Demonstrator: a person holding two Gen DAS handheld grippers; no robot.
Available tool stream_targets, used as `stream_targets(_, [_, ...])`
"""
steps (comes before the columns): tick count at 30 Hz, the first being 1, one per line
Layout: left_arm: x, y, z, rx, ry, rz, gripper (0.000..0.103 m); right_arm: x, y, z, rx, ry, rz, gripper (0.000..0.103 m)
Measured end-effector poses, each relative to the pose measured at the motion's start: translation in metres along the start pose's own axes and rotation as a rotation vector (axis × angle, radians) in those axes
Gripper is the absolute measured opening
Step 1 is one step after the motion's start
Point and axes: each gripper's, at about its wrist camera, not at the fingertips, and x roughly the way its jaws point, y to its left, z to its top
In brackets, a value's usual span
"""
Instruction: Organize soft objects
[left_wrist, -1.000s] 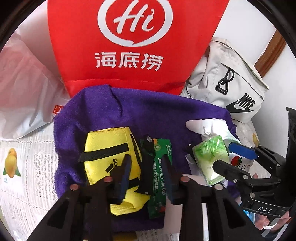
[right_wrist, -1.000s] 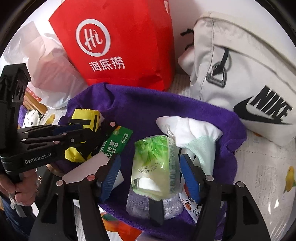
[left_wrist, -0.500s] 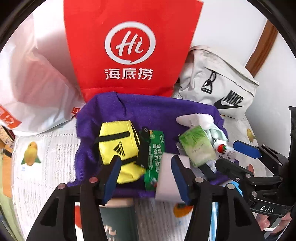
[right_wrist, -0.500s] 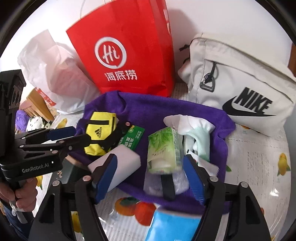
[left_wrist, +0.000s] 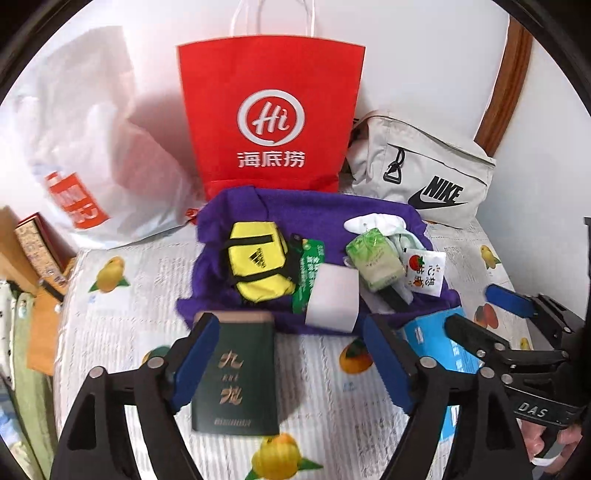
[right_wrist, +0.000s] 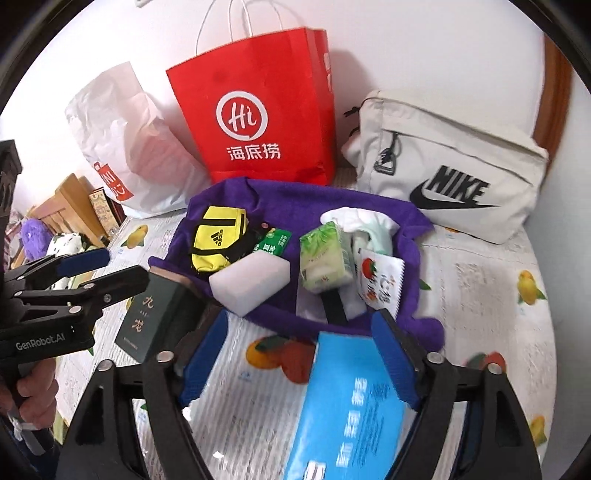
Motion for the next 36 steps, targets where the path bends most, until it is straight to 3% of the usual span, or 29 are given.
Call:
stream_targets(7, [-0.037,-0.001,-0.034,-0.047,-0.043,0.023,0.099,-0.041,0.013,-0.032,0.010,-0.051,-0.045,0.093])
stream_targets(12, [-0.065,-0.009,-0.064,-0.034,-0.089,0.072,0.099,-0.075,0.018,-0.055,0.006,-0.104,-0.060,0.097])
stream_targets(16, [-0.084,-0.015,-0.084,-0.039,-0.108,0.061,0.099,-0.101,0.018,-0.073,0.006,-0.147,-0.084,0.099])
stream_targets(22, [-0.115,-0.035,-0.109,0.004,-0.142,0.076,0.099,-0.135,0.016,-0.104,0.034,-0.180,-0.044,0.099])
stream_targets(36, [-0.164,-0.045,-0.174,-0.019,-0.189,0.076,0.099,-0.195,0.019,-0.164,0.060,-0.253,-0.072,0.099])
